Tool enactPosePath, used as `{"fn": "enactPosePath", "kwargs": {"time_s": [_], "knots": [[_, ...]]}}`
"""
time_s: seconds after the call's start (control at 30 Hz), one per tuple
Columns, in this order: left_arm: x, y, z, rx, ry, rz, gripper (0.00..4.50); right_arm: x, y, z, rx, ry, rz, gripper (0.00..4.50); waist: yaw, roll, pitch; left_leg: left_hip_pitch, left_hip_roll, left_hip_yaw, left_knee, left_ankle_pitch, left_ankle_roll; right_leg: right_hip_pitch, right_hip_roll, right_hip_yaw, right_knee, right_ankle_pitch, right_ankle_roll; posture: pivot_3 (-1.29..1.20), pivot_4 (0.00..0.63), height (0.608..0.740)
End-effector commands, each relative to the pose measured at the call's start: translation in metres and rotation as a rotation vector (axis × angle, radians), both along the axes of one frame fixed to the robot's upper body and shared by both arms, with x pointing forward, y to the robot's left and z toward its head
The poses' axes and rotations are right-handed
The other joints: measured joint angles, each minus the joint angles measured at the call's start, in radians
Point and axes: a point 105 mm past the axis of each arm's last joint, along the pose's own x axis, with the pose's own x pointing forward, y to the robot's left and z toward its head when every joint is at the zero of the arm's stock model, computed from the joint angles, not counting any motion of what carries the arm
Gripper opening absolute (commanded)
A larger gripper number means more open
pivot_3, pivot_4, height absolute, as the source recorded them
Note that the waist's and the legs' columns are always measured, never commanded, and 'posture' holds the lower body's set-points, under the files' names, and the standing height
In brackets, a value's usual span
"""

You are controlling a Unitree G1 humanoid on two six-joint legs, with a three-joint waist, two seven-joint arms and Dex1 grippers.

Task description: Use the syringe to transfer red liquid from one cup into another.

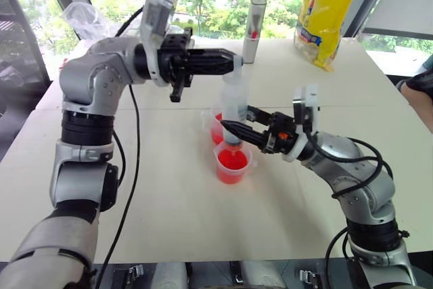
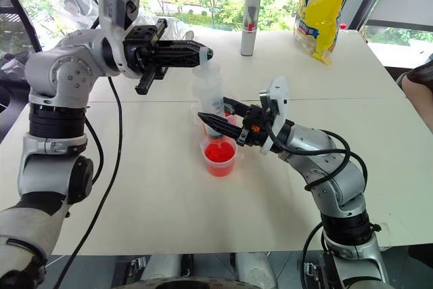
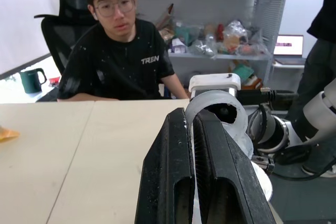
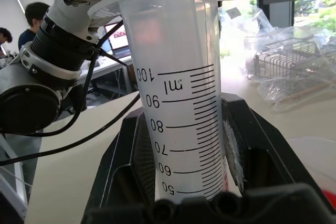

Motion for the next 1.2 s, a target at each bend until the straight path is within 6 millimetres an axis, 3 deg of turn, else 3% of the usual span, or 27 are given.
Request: {"fn": "enactPosePath", "kwargs": {"time_s": [0.03, 0.63, 1.0, 1.1, 1.2], "knots": [[-0.012, -0.012, -0.009, 0.057, -0.011, -0.076, 0.04, -0.004, 0.0, 0.019, 0.037, -0.078, 0.011, 1.4, 0.0, 0.0, 0.0, 0.0, 0.0, 0.0, 0.0, 0.0, 0.0, 0.0, 0.0, 0.0, 0.0, 0.0, 0.0, 0.0, 0.15, 0.74], [-0.013, -0.015, -0.026, 0.072, 0.027, -0.075, 0.04, -0.003, -0.005, 0.036, 0.056, -0.094, 0.011, 1.4, 0.0, 0.0, 0.0, 0.0, 0.0, 0.0, 0.0, 0.0, 0.0, 0.0, 0.0, 0.0, 0.0, 0.0, 0.0, 0.0, 0.15, 0.74], [-0.003, -0.015, -0.019, 0.052, 0.041, -0.009, 0.04, -0.002, -0.005, 0.034, 0.045, -0.08, 0.007, 1.4, 0.0, 0.0, 0.0, 0.0, 0.0, 0.0, 0.0, 0.0, 0.0, 0.0, 0.0, 0.0, 0.0, 0.0, 0.0, 0.0, 0.15, 0.74], [-0.001, -0.013, -0.015, 0.041, 0.06, -0.001, 0.97, -0.002, -0.005, 0.034, 0.044, -0.078, 0.007, 1.4, 0.0, 0.0, 0.0, 0.0, 0.0, 0.0, 0.0, 0.0, 0.0, 0.0, 0.0, 0.0, 0.0, 0.0, 0.0, 0.0, 0.15, 0.74], [-0.001, -0.01, -0.012, 0.039, 0.061, 0.012, 2.44, -0.002, -0.005, 0.033, 0.042, -0.072, 0.007, 1.4, -0.002, 0.0, 0.0, 0.0, 0.0, 0.0, 0.0, 0.0, 0.0, 0.0, 0.0, 0.0, 0.0, 0.0, 0.0, 0.0, 0.15, 0.74]]}}
